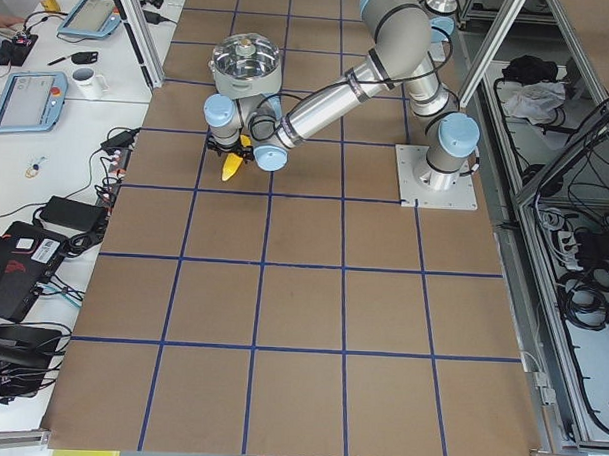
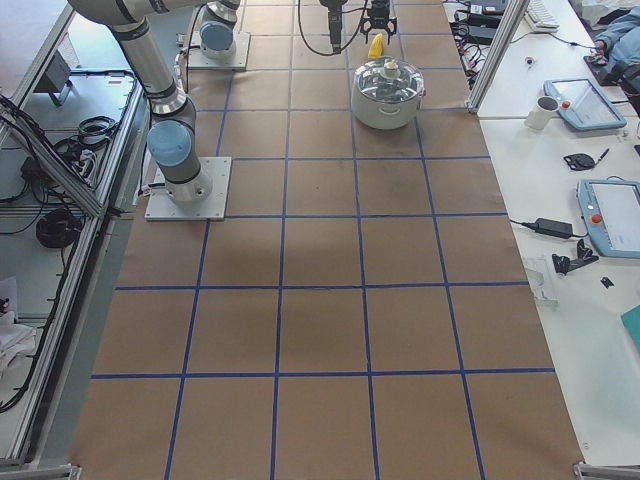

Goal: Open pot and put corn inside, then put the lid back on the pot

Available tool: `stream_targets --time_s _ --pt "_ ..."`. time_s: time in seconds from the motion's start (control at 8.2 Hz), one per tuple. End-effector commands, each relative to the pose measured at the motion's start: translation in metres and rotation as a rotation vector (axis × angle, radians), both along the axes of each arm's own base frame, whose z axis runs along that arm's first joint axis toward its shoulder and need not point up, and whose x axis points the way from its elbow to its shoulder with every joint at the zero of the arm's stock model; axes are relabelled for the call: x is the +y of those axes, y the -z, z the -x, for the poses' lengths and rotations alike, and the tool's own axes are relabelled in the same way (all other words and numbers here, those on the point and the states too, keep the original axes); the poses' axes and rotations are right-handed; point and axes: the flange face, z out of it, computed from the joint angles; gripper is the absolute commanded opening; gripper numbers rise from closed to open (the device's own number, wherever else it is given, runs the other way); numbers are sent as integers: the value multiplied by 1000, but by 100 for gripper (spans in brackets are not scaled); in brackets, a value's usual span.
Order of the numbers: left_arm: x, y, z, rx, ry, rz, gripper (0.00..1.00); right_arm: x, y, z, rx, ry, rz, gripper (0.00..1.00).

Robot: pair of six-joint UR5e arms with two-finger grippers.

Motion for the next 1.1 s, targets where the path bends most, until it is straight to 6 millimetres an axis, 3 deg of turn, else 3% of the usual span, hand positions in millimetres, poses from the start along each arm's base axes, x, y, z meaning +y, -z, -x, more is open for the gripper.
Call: stream_targets --time_s 0.0,0.12,0.37,0.49,0.98 --pt "-4 -3 1 -13 16 40 9 0 0 0 5 0 0 100" --pt "-5 -5 1 -19 20 55 0 0 0 -1 0 1 1 100" --pt "-4 -11 3 -24 12 60 0 0 -1 0 4 2 3 100" --pt "-3 -27 6 -34 9 76 0 1 1 0 7 8 -9 100" --pt "27 -142 9 -123 -133 130 0 3 -2 -4 -10 -12 0 100"
